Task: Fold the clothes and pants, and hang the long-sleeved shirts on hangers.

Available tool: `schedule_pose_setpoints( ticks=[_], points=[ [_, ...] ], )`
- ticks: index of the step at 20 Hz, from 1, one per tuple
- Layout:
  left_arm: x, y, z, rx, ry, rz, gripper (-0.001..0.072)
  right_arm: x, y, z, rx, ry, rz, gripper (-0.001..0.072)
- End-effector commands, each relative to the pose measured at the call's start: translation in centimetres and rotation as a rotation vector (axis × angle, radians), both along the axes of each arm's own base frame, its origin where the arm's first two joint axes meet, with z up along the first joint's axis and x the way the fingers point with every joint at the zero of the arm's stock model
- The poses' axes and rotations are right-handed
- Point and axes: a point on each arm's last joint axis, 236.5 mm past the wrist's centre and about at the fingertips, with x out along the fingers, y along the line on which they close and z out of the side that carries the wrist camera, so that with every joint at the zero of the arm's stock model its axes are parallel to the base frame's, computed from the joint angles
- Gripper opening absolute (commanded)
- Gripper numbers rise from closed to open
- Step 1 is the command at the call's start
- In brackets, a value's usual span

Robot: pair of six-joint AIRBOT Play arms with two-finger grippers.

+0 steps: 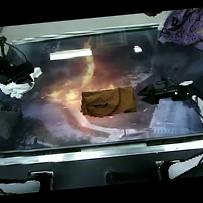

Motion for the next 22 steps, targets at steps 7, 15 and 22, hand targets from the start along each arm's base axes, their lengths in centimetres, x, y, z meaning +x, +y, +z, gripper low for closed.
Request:
schedule_pose_setpoints(
  ticks=[7,15,22],
  points=[
    [0.2,0.0,0.0,-0.001,-0.007,0.001,0.0016,0.0,5.5,-1.2,-0.038,-0.007,0.073,0.0081],
    [0.2,0.0,0.0,-0.001,-0.008,0.001,0.0016,6.9,3.2,6.2,-0.135,-0.100,-0.006,0.0026],
    [0.2,0.0,0.0,-0.003,-0.006,0.008,0.0016,13.5,-4.4,16.0,-0.412,-0.255,-0.197,0.0026]
  ],
)
